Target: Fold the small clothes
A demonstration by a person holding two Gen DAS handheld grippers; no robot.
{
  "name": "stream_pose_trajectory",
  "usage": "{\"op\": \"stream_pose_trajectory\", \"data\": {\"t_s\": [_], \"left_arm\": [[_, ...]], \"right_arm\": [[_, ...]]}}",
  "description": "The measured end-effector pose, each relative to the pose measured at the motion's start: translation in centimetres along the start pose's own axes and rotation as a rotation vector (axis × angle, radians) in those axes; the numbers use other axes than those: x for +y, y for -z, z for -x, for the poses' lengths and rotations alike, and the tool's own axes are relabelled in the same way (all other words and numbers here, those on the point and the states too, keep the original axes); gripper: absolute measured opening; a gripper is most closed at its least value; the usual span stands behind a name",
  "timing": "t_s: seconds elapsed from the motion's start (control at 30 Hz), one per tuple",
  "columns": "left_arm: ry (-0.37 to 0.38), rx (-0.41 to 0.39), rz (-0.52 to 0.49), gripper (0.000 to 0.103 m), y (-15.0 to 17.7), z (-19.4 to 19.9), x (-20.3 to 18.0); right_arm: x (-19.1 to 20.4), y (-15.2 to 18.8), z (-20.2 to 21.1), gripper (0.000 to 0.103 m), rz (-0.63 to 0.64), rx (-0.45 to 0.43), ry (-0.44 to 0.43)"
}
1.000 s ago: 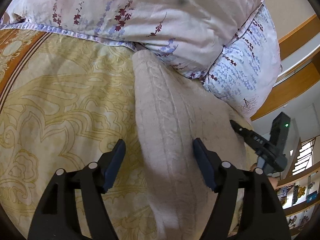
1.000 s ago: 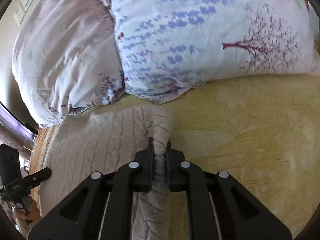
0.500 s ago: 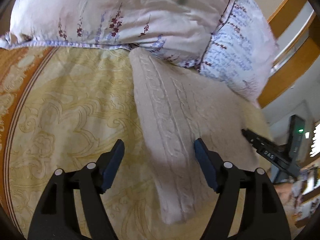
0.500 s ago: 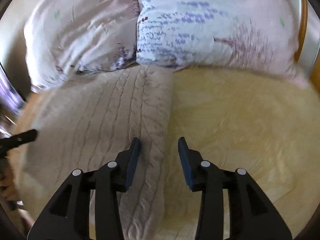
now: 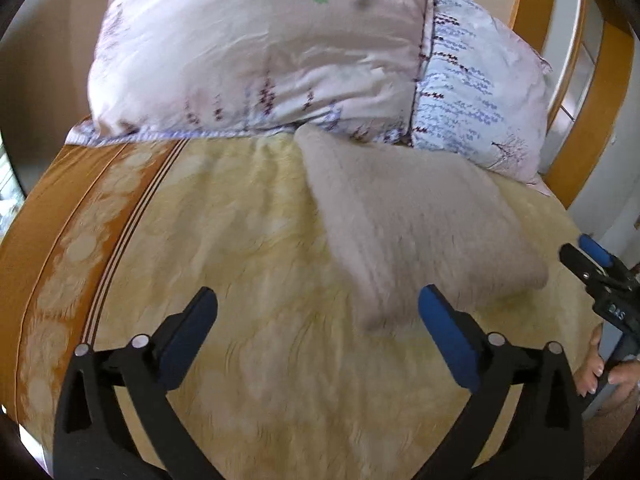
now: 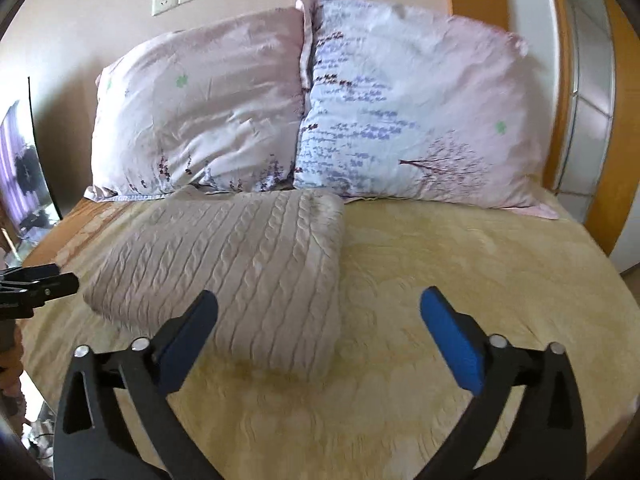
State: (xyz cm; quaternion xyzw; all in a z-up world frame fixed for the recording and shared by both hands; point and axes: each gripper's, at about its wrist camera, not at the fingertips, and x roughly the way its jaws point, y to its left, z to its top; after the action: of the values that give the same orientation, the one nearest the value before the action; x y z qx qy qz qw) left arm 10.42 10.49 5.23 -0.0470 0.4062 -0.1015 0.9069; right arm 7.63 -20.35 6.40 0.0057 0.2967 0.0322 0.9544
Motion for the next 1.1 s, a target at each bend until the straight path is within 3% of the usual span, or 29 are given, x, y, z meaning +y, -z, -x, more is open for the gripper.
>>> {"op": "stream_pose_trajectory", "data": {"t_s": [0.13,0.23,0.3,0.63,0.83,1.1], "left_arm": [[0.023,0.032,0.038,0.101,1.1,0.1,0.1],[0.006,0.076,0.014,0.101,1.9,-0.2,-0.9],[-0.015,0.092,-0.015,0.101,2.2,-0.4,-1.7],[-0.084,0.157,-0.082,0.101,2.7,-2.1,-4.6],[-0.119,0.217,-0.091,0.101,3.0,-3.5,-5.2],[-0.152,0.219,-0.095,0.101,3.0,-3.9,-5.5]], "right_arm": [[0.0,1.2,0.9,0.102,-0.052,0.003,0.013],[-0.3,1.8,0.0,0.102,-0.113,0.093,-0.071],[0.0,2.3,-0.2,0.102,-0.121,0.121,-0.079],[3.0,3.5,-2.2,0.102,-0.043,0.211,0.0],[4.1,4.2,-3.3,0.102,-0.028,0.268,-0.003],[3.9,4.6,-4.2,0.102,-0.034,0.313,0.029]]}}
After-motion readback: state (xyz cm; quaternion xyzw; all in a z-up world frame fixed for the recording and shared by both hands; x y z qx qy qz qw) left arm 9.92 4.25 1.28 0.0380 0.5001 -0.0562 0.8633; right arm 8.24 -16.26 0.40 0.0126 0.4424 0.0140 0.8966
